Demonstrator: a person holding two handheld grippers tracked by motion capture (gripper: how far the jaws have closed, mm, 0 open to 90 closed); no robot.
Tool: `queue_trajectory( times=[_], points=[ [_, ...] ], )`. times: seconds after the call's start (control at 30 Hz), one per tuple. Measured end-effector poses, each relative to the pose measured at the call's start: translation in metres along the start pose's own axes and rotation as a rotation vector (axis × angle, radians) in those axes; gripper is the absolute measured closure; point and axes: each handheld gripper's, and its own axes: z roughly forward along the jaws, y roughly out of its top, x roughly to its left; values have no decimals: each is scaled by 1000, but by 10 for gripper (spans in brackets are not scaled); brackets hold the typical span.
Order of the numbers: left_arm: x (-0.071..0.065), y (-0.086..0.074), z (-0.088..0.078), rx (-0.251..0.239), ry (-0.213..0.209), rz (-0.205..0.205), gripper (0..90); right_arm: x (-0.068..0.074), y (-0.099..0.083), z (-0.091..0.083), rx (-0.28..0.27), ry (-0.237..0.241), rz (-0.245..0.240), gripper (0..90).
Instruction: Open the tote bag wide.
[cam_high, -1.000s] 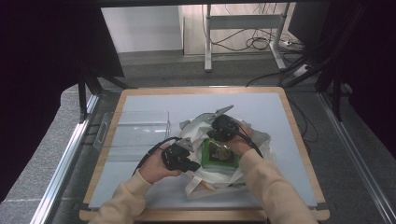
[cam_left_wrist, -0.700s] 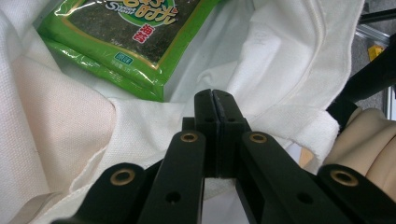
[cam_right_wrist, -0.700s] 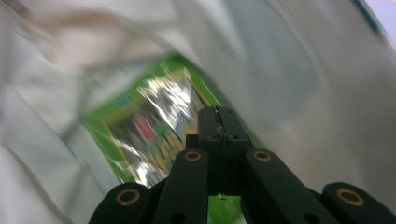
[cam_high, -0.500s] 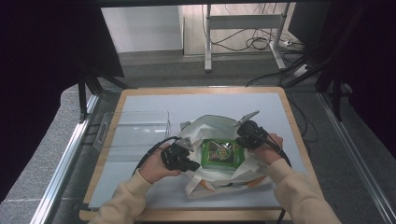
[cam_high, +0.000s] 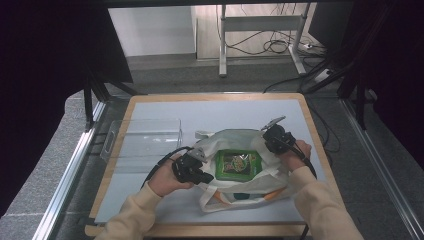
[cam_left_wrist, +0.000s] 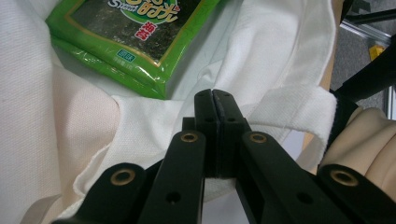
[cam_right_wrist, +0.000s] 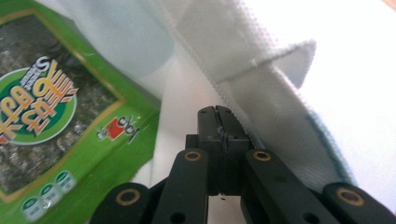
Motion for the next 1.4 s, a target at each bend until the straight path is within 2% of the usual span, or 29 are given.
queue_trajectory(
  times=[0.3,0.47,0.77,0.97,1.4],
  points=[
    [-1,0,0,2,0,4,900,1,-1,-2,-14,17,15,884],
    [0,1,1,6,-2,3,900,12,-3,-23,-82,86,-12,884],
    [-1,1,0,4,2,8,900,42,-20,-55,-115,217,-64,884],
    [-1,1,2,-1,3,1,900,57,-39,-68,-96,268,-97,883],
    [-2,2,5,8,-3,8,900,67,-70,-70,-30,329,-105,884]
  ],
)
